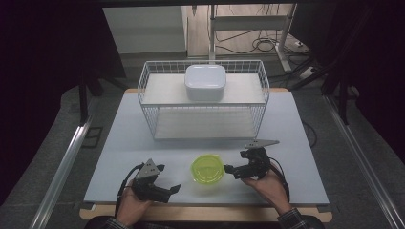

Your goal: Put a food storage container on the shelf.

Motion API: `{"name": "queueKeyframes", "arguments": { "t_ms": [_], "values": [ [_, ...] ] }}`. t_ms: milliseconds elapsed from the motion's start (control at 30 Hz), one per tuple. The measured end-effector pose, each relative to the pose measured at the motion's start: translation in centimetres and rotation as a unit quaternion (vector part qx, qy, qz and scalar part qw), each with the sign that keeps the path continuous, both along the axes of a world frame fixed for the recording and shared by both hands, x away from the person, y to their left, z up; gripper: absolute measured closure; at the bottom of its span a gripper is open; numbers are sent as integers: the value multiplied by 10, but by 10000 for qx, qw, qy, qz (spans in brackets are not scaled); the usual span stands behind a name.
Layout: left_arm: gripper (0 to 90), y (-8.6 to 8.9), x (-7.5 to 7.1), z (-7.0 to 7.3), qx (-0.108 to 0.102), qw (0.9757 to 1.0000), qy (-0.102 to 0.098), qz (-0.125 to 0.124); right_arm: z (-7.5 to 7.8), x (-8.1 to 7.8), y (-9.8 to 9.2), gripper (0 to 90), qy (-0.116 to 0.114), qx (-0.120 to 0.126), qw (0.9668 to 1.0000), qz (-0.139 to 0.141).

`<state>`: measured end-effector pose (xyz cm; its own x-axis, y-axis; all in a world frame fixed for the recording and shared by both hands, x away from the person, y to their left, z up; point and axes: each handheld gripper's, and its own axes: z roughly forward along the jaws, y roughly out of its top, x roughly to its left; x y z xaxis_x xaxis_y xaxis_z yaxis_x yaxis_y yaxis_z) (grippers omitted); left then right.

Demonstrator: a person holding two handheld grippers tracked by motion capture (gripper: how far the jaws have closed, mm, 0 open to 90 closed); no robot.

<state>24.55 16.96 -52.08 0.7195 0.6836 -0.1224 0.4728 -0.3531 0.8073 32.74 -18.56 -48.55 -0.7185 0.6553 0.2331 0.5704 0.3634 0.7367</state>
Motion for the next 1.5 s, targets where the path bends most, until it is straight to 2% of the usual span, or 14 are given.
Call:
{"name": "queueKeyframes", "arguments": {
  "t_ms": [67, 233, 400, 500, 700, 867, 933, 1067, 1167, 1200, 1267, 1333, 1400, 1500],
  "values": [
    [45, 0, 0, 0, 16, 10000, -4, -3, 3, 0, 3, 186, 20, 72, 9999, 69],
    [45, -1, 0, 0, 35, 10000, -18, -5, 5, 6, 9, 398, 318, 358, 9987, 150],
    [45, -2, 0, 0, 57, 10000, -15, -10, -2, 14, 14, 527, 822, 546, 9951, 80],
    [45, -2, 0, 0, 62, 10000, -17, -14, -6, 19, 17, 582, 1004, 596, 9931, 66],
    [45, -2, 0, 0, 66, 10000, -18, -21, -12, 25, 20, 696, 1362, 770, 9877, 27],
    [45, -2, -1, 0, 67, 10000, -19, -26, -15, 28, 18, 794, 1699, 1048, 9799, 2],
    [45, -2, -1, 0, 70, 10000, -21, -25, -15, 28, 17, 803, 1806, 1126, 9771, 1],
    [45, -2, -1, 0, 75, 10000, -21, -27, -14, 27, 18, 813, 1835, 1189, 9758, 14],
    [45, -2, -1, 0, 78, 10000, -22, -27, -11, 26, 18, 821, 1890, 1380, 9722, 34],
    [45, -2, -1, 0, 76, 10000, -23, -27, -9, 26, 18, 821, 1826, 1341, 9740, 15],
    [45, -2, -1, 0, 80, 10000, -22, -25, -8, 26, 17, 821, 1773, 1302, 9755, 6],
    [45, -2, 0, 0, 91, 10000, -20, -28, -9, 26, 16, 821, 1822, 1347, 9740, -29],
    [45, -2, 0, -1, 101, 9999, -13, -33, -10, 27, 15, 817, 1837, 1337, 9738, -47],
    [45, -3, 0, -1, 130, 9999, -15, -23, -11, 28, 14, 794, 1796, 1178, 9766, -113]
  ]
}}
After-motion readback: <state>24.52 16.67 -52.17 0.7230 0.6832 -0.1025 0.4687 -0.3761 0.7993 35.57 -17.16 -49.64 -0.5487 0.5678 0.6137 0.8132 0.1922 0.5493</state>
